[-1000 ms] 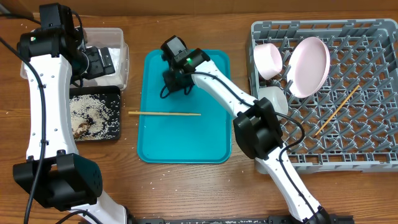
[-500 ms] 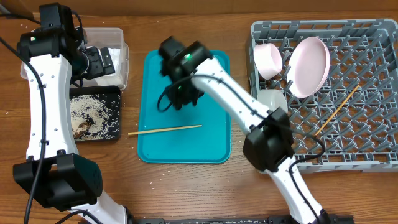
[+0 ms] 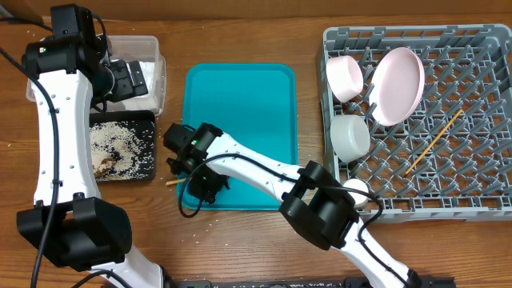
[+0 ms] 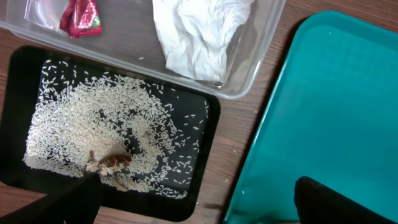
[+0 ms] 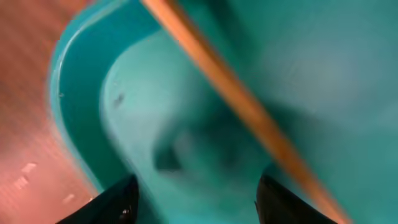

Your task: Sort waste into correct bins and load items into the dishwasher

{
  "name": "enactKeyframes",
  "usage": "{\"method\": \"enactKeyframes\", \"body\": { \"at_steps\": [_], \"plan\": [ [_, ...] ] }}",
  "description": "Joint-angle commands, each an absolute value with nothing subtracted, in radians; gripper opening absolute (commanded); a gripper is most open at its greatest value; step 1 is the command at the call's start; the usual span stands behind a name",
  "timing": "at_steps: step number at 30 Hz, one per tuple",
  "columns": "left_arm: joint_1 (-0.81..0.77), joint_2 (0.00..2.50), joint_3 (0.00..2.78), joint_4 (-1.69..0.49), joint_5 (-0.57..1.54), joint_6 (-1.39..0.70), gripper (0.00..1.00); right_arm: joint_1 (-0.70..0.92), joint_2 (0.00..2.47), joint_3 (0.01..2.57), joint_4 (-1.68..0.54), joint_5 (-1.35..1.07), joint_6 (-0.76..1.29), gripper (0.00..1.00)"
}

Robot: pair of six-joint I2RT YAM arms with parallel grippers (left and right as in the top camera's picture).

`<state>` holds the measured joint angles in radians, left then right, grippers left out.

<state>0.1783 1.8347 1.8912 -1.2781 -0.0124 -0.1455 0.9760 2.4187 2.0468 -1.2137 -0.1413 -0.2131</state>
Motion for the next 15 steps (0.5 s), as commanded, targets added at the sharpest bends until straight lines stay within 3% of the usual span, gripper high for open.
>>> {"method": "enactKeyframes", "body": {
  "at_steps": [1, 15],
  "plan": [
    [0.176, 1.832, 1.892, -1.278, -0.018, -0.123, 1.0, 0.958, 2.415, 2.017, -1.19, -0.097, -0.269, 0.63],
    [0.176, 1.832, 1.892, -1.278, -0.018, -0.123, 1.0, 0.941, 2.354, 2.103, -1.226, -0.038, -0.24, 0.63]
  ]
}}
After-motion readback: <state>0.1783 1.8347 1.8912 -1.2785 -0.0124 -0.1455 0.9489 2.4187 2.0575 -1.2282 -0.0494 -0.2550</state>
